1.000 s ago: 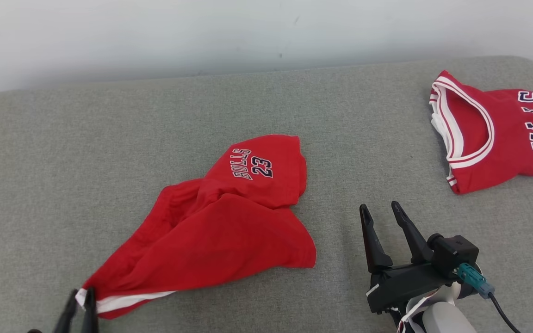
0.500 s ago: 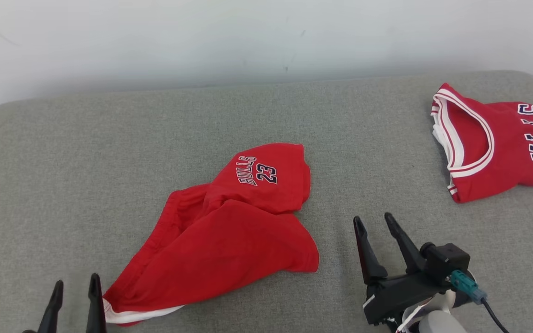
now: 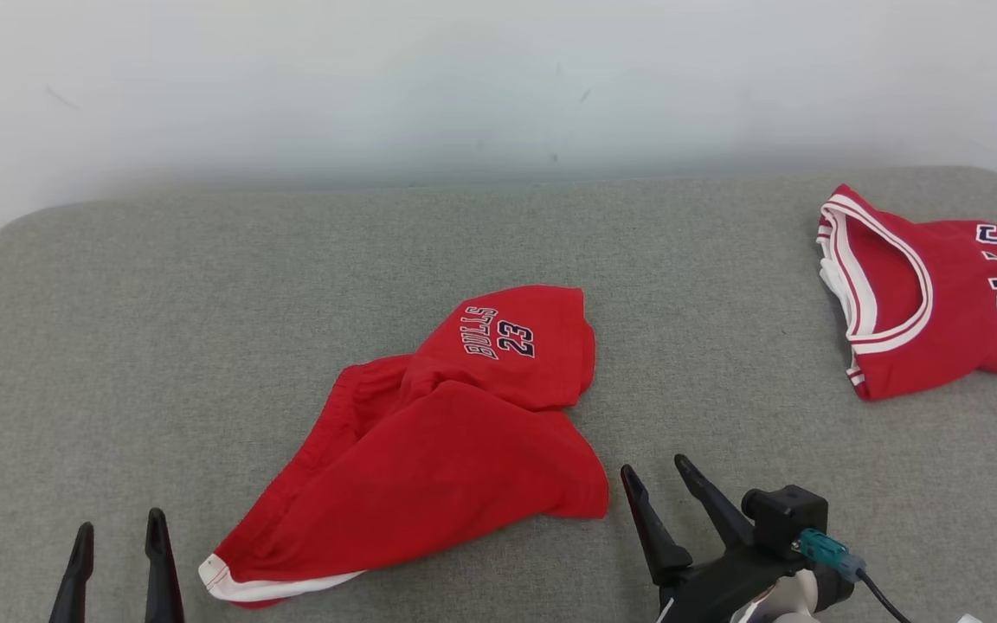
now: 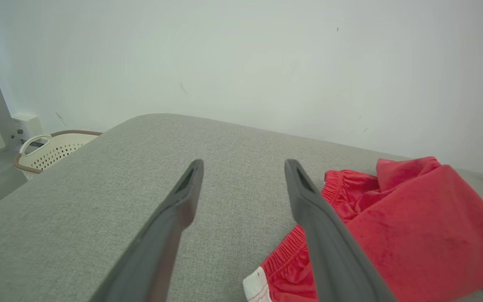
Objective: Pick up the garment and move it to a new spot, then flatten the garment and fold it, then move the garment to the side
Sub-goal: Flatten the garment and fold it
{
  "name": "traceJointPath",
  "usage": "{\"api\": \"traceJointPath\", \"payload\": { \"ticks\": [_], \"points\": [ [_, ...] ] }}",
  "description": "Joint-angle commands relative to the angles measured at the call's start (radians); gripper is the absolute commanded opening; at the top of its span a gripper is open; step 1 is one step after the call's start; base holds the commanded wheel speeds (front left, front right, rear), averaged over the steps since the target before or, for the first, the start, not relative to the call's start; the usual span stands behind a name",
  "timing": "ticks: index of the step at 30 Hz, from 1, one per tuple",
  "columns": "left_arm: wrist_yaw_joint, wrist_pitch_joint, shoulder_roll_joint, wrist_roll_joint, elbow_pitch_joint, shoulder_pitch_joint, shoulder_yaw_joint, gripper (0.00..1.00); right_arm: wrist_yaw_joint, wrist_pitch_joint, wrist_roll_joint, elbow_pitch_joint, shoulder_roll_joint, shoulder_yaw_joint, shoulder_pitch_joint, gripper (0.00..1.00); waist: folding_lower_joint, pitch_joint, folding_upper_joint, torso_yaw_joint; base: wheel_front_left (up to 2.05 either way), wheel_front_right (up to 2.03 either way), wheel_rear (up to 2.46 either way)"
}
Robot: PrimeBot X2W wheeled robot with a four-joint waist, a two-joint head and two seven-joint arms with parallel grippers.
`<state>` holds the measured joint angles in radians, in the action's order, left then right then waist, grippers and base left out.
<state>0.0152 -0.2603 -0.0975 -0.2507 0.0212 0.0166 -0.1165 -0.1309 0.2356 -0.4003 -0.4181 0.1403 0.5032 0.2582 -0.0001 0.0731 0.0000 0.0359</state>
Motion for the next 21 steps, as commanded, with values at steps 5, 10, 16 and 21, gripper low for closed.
{"api": "traceJointPath", "payload": {
  "ticks": [5,10,16,21],
  "points": [
    [-0.025,-0.003,0.020,0.030,-0.011,0.010,-0.010,1.00,0.000,-0.025,-0.039,-0.020,0.026,0.059,0.026,1.00,0.0001,-0.011,0.0000,0.015,0.00,0.00,0.00],
    [-0.045,-0.004,0.033,0.037,-0.020,-0.004,-0.010,1.00,0.000,-0.047,-0.079,-0.057,0.044,0.113,0.066,1.00,0.0001,-0.009,0.0000,0.036,0.00,0.00,0.00],
    [-0.061,-0.004,0.041,0.042,-0.029,-0.019,-0.005,1.00,0.000,-0.053,-0.117,-0.128,0.050,0.157,0.103,1.00,0.0001,0.005,0.0000,0.066,0.00,0.00,0.00],
    [-0.073,-0.003,0.044,0.048,-0.040,-0.034,-0.004,1.00,0.000,-0.040,-0.141,-0.180,0.046,0.195,0.138,0.30,0.0001,0.016,0.0000,0.084,0.00,0.00,0.00]
  ]
}}
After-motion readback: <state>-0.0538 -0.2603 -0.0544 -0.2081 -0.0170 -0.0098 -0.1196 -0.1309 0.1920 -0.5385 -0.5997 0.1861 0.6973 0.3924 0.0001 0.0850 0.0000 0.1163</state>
